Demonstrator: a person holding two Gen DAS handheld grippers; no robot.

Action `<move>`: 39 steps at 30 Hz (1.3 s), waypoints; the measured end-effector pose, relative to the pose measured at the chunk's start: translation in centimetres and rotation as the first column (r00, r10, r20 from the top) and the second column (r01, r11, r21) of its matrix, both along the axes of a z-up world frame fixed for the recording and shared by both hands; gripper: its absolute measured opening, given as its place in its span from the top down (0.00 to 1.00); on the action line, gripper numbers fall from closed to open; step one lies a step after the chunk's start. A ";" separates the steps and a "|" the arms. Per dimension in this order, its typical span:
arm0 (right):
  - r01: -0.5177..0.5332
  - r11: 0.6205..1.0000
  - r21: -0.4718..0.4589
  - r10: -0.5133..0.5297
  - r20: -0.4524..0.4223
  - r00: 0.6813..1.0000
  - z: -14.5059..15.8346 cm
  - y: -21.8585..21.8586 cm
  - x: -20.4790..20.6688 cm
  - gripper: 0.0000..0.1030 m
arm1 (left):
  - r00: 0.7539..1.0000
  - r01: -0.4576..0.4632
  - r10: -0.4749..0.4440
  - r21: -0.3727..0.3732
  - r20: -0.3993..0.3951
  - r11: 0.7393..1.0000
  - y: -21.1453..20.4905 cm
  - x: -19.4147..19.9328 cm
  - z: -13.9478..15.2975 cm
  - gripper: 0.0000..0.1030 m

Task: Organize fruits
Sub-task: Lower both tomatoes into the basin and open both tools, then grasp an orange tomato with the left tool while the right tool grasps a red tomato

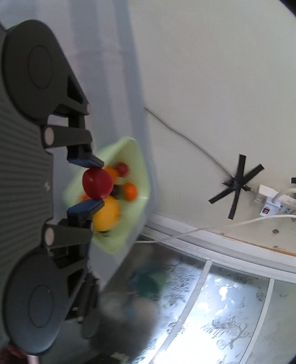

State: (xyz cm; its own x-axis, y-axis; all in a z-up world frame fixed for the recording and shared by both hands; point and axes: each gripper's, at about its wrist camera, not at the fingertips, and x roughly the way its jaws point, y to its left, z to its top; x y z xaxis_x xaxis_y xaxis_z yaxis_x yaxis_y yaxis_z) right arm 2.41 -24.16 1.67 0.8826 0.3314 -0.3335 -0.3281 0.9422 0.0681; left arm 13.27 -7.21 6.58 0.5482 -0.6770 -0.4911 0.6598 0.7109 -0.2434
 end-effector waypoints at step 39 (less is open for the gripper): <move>-0.068 0.995 0.073 0.077 -0.134 0.988 -2.8 5.4 0.1 0.60 | 0.958 -0.285 0.277 0.140 0.074 0.948 7.1 -1.1 -7.0 0.43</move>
